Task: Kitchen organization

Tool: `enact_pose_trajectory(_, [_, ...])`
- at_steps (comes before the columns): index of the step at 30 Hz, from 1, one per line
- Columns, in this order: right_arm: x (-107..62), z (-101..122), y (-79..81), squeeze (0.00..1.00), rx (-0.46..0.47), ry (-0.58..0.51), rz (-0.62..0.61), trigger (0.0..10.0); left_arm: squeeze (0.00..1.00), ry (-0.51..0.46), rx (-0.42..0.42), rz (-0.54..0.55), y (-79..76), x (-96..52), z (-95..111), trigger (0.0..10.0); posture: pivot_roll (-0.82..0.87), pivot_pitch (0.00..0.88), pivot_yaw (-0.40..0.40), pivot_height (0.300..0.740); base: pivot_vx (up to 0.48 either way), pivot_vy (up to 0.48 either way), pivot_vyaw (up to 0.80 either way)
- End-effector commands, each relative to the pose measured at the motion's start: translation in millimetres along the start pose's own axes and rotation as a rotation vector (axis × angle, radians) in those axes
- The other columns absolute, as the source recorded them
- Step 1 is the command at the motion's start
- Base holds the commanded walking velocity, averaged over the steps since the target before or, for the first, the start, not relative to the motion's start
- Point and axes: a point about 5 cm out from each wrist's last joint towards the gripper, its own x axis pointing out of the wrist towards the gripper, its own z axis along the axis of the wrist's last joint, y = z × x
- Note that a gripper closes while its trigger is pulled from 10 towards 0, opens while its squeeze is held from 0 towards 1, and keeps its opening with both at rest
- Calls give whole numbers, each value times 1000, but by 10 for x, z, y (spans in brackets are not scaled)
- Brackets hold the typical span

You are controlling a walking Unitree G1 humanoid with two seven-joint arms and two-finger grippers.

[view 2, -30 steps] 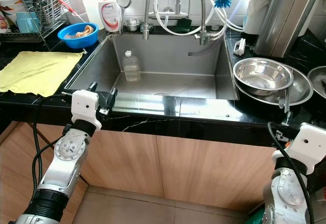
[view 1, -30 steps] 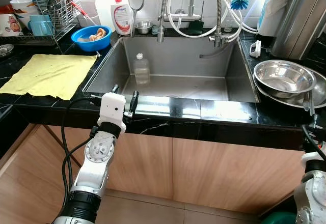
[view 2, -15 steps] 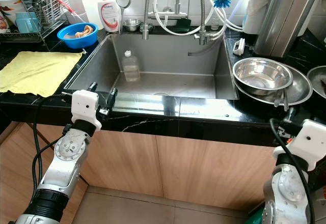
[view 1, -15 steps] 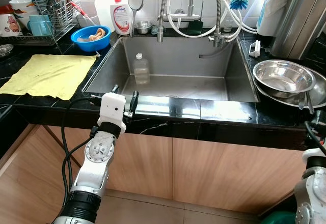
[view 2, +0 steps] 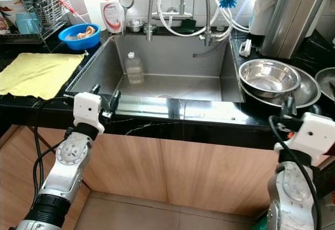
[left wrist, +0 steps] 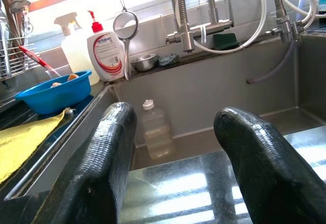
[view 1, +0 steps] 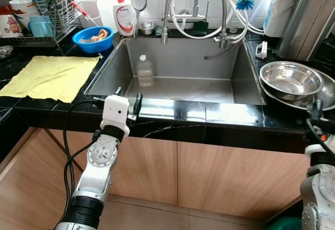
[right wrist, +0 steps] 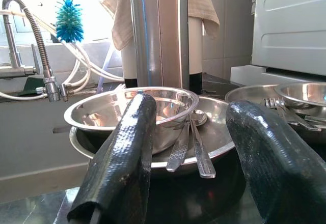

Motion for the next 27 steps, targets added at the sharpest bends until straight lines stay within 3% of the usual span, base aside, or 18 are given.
enact_pose_trajectory(1, [-16,20,9,0,6,-3,6,10000,0,5,11,5,43,-3,-6,10000,-33,0,54,720,0,0,0])
enact_pose_trajectory(9, [-52,-54,-89,0,-10,35,-54,10000,0,3,13,2,41,2,-3,10000,-32,0,57,720,0,0,0])
enact_pose_trajectory(27, [-113,-234,-127,0,-19,154,-70,10000,0,8,18,6,54,-2,-5,10000,-27,0,56,720,0,0,0])
